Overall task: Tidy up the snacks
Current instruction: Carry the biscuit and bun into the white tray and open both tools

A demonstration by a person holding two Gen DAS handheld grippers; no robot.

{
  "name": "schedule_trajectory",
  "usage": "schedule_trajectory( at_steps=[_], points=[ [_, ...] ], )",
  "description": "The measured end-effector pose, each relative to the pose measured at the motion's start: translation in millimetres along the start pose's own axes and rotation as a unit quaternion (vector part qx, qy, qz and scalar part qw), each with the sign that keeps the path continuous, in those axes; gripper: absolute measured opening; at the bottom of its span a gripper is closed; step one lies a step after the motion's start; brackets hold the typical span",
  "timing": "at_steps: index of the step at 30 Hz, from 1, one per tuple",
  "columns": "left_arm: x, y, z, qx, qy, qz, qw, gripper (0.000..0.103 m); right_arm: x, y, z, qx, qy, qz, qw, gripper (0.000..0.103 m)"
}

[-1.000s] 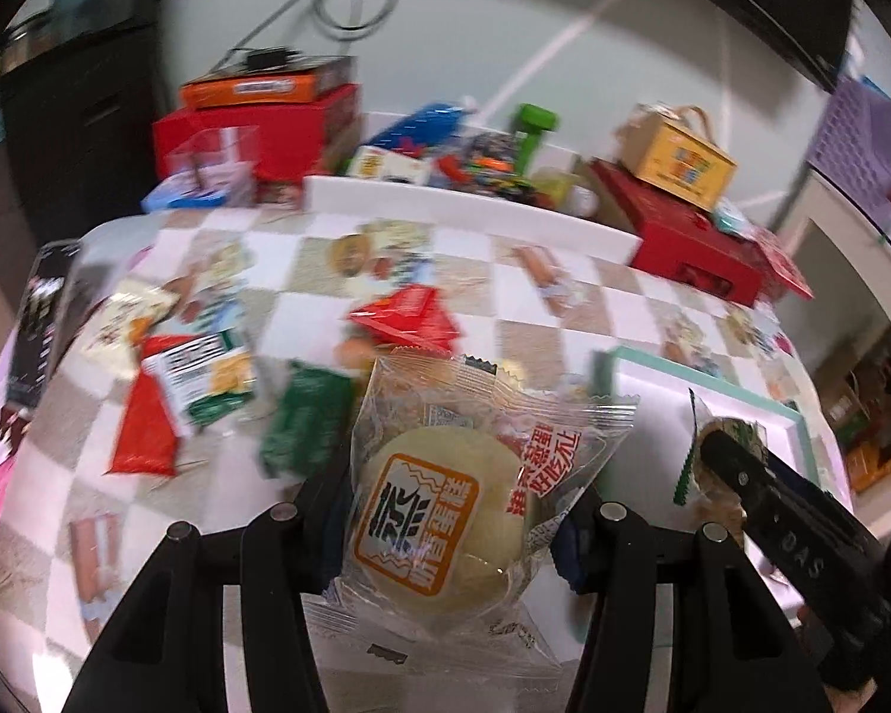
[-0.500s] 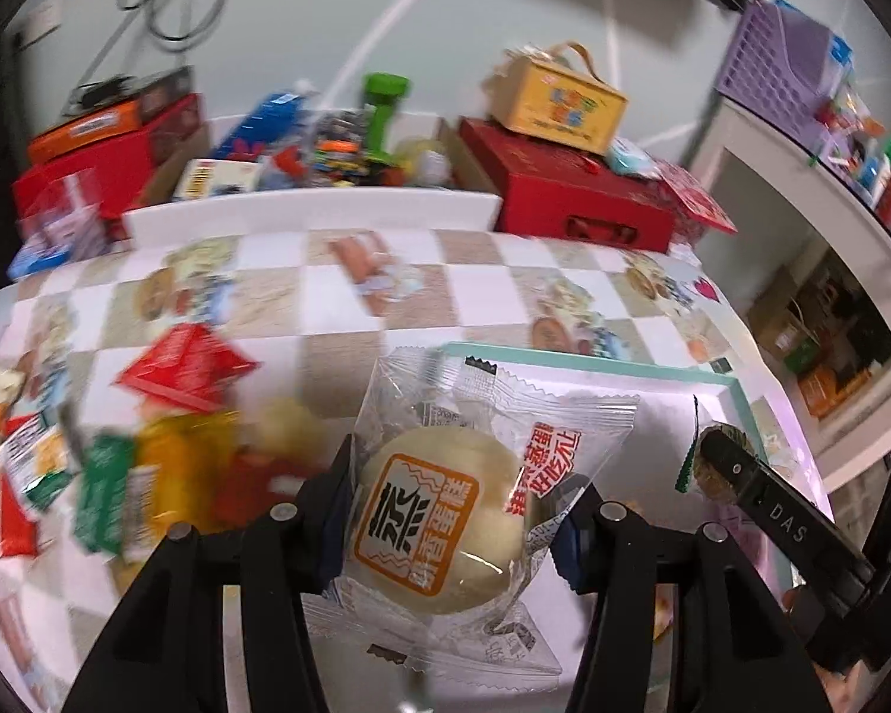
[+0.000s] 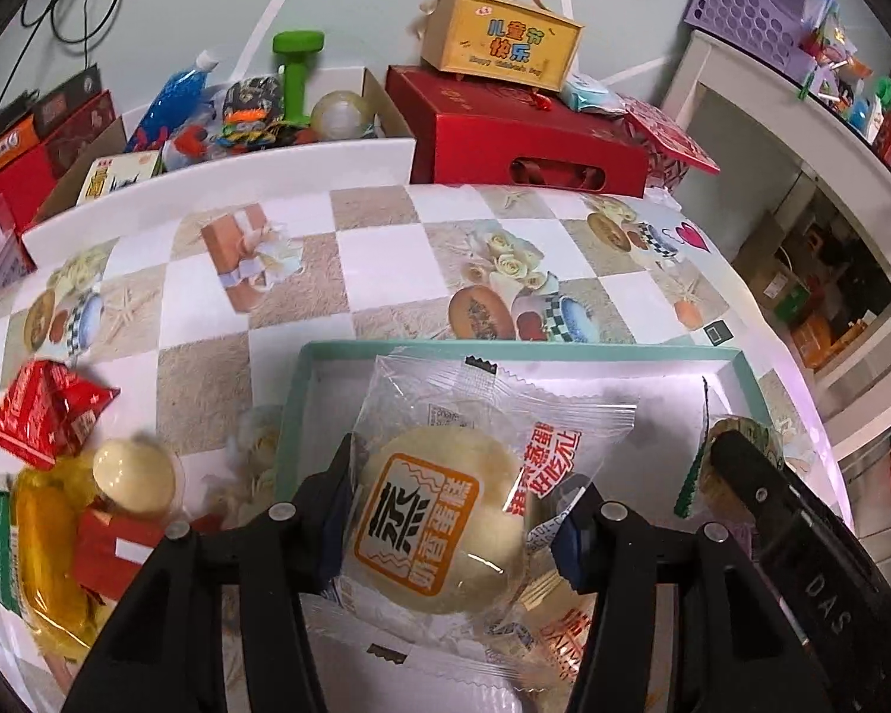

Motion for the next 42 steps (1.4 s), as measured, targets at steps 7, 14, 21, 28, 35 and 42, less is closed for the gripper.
schedule_trajectory(
  at_steps=[7, 14, 21, 28, 35, 42],
  points=[
    [2.2, 3.9, -7.5, 0.011, 0.01, 0.004, 0.9999, 0.079, -1.1, 0.1, -1.1, -0.002, 0.004, 0.001, 1.0, 0.061],
    [4.6, 16.7, -21.6, 0.022, 0.026, 0.013, 0.9993, 0.083, -2.3, 0.1, -3.5, -0.004, 0.007, -0.002, 1.0, 0.061],
    [0.6, 19.7, -32.3, 0.037, 0.041, 0.018, 0.9983, 0.101, -3.4, -1.6, -4.6, -0.005, 0.007, -0.005, 1.0, 0.087],
    [-3.6, 22.2, -42.9, 0.057, 0.045, 0.022, 0.9971, 0.102, -4.7, -4.7, -2.1, -0.016, 0.006, -0.009, 1.0, 0.096],
    [-10.0, 24.4, -51.3, 0.059, 0.057, 0.025, 0.9963, 0.102, -7.8, -6.8, -2.5, -0.018, 0.008, -0.014, 1.0, 0.103],
    [-11.8, 27.2, -53.5, 0.049, 0.061, 0.041, 0.9961, 0.102, -9.2, -6.9, -3.4, -0.022, 0.009, -0.012, 1.0, 0.103]
  ],
)
Point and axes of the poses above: each gripper's, at about its wrist camera, not at the fingertips, and y roughly against the way its jaws point, z to its right, x to its top, the point moved 10 cm from there along -y, roughly the way its jaws point, and after that the axes turned 13 degrees about -y, right-handed, at the moved point
